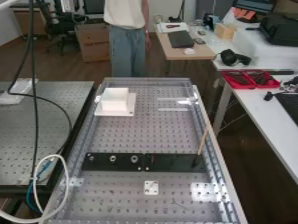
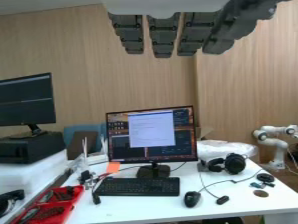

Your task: Grab the bearing and place it in the white container

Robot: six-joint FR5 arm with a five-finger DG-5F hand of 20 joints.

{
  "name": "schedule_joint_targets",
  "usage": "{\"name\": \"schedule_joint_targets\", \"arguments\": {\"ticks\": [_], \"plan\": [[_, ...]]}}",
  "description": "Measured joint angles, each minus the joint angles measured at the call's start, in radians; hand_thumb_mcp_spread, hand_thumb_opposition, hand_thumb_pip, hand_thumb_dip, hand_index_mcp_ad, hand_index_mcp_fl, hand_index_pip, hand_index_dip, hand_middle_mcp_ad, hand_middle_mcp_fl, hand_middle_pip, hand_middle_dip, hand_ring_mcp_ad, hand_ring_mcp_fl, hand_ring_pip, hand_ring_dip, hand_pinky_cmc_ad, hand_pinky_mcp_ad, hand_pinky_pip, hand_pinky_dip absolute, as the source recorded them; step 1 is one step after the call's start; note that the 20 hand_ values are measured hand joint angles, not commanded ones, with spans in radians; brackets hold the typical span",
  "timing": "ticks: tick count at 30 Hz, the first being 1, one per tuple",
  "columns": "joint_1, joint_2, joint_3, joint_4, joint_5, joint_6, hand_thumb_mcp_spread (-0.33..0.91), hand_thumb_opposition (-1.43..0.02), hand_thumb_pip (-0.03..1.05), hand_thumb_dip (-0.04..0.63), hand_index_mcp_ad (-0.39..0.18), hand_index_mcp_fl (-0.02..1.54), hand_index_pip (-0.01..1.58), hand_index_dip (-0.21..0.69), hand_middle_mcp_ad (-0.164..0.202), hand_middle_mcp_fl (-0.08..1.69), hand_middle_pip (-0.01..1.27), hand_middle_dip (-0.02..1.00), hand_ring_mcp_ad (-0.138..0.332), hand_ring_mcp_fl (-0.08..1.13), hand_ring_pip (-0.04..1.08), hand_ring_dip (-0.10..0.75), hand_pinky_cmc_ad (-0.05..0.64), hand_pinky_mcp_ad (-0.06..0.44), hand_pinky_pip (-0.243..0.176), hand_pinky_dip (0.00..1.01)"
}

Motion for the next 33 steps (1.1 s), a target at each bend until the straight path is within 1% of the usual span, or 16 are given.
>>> {"name": "schedule_joint_targets", "arguments": {"ticks": [2, 3, 5, 6, 7, 8, 10, 13, 15, 16, 19, 20, 22, 24, 26, 33], "plan": [[0.0, 0.0, -0.001, 0.002, 0.0, 0.002, 0.0, -0.01, 0.0, 0.003, -0.003, 0.03, 0.0, 0.019, 0.073, 0.01, 0.02, 0.02, 0.065, 0.0, 0.01, 0.016, 0.061, 0.052, -0.01, 0.02], [0.0, 0.0, -0.002, 0.003, 0.0, 0.003, 0.0, -0.01, 0.0, 0.003, 0.009, 0.02, 0.0, 0.019, 0.061, 0.01, 0.02, 0.02, 0.051, 0.0, 0.01, 0.016, 0.047, 0.038, -0.01, 0.01], [0.0, 0.0, -0.003, 0.003, 0.0, 0.004, 0.02, -0.02, 0.01, 0.0, 0.012, 0.02, 0.0, 0.019, 0.058, 0.0, 0.02, 0.02, 0.051, 0.0, 0.01, 0.016, 0.03, 0.03, -0.012, 0.02], [0.0, 0.0, -0.003, 0.004, 0.0, 0.004, 0.06, -0.08, 0.1, 0.012, 0.012, 0.03, 0.01, 0.016, 0.056, 0.0, 0.04, 0.02, 0.051, 0.0, 0.01, 0.016, 0.035, 0.035, -0.012, 0.04], [0.0, 0.001, -0.004, 0.005, 0.0, 0.004, 0.14, -0.17, 0.26, 0.037, 0.012, 0.03, 0.02, 0.016, 0.056, 0.01, 0.07, 0.03, 0.052, 0.0, 0.03, 0.017, 0.047, 0.058, -0.012, 0.08], [0.0, 0.001, -0.005, 0.005, 0.0, 0.004, 0.21, -0.25, 0.33, 0.045, 0.012, 0.03, 0.03, 0.016, 0.056, 0.01, 0.09, 0.05, 0.051, 0.0, 0.02, 0.017, 0.065, 0.082, -0.012, 0.11], [-0.001, 0.001, -0.005, 0.005, 0.0, 0.006, 0.24, -0.4, 0.34, 0.051, 0.01, 0.03, 0.05, 0.016, 0.056, 0.01, 0.11, 0.08, 0.061, 0.0, 0.03, 0.026, 0.133, 0.148, -0.026, 0.18], [-0.001, 0.002, -0.005, 0.005, -0.002, 0.005, 0.25, -0.54, 0.33, 0.051, 0.0, 0.03, 0.07, 0.016, 0.054, 0.0, 0.11, 0.12, 0.089, 0.0, 0.06, 0.054, 0.201, 0.202, -0.044, 0.26], [-0.001, 0.002, -0.006, 0.004, -0.002, 0.005, 0.24, -0.59, 0.34, 0.051, 0.003, 0.03, 0.07, 0.016, 0.054, 0.01, 0.12, 0.13, 0.103, 0.0, 0.06, 0.056, 0.243, 0.23, -0.04, 0.29], [-0.001, 0.003, -0.007, 0.004, -0.002, 0.007, 0.25, -0.61, 0.34, 0.051, 0.003, 0.03, 0.07, 0.016, 0.058, 0.01, 0.12, 0.14, 0.122, 0.0, 0.07, 0.056, 0.267, 0.244, -0.058, 0.31], [-0.001, 0.005, -0.012, 0.008, -0.001, 0.011, 0.25, -0.66, 0.38, 0.051, 0.0, 0.04, 0.09, 0.016, 0.059, 0.01, 0.13, 0.15, 0.136, 0.0, 0.07, 0.072, 0.298, 0.276, -0.061, 0.33], [-0.001, 0.005, -0.012, 0.008, -0.001, 0.011, 0.24, -0.66, 0.38, 0.051, 0.003, 0.04, 0.08, 0.016, 0.054, 0.01, 0.14, 0.16, 0.14, 0.0, 0.07, 0.072, 0.297, 0.278, -0.061, 0.34], [-0.001, 0.007, -0.017, 0.01, 0.001, 0.011, 0.25, -0.66, 0.38, 0.047, 0.002, 0.04, 0.08, 0.016, 0.066, 0.05, 0.14, 0.16, 0.155, 0.0, 0.09, 0.072, 0.312, 0.29, -0.061, 0.34], [-0.001, 0.01, -0.02, 0.013, 0.003, 0.011, 0.25, -0.68, 0.38, 0.047, 0.003, 0.04, 0.08, 0.016, 0.072, 0.04, 0.14, 0.16, 0.152, 0.0, 0.09, 0.072, 0.328, 0.297, -0.058, 0.34], [-0.001, 0.014, -0.024, 0.016, 0.006, 0.011, 0.24, -0.7, 0.38, 0.047, 0.003, 0.03, 0.08, 0.016, 0.075, 0.04, 0.14, 0.16, 0.159, 0.0, 0.09, 0.072, 0.328, 0.297, -0.075, 0.35], [-0.002, 0.019, -0.034, 0.022, 0.009, 0.012, 0.25, -0.71, 0.38, 0.047, 0.003, 0.05, 0.09, 0.016, 0.075, 0.04, 0.14, 0.17, 0.161, 0.0, 0.09, 0.077, 0.351, 0.309, -0.073, 0.36]]}}
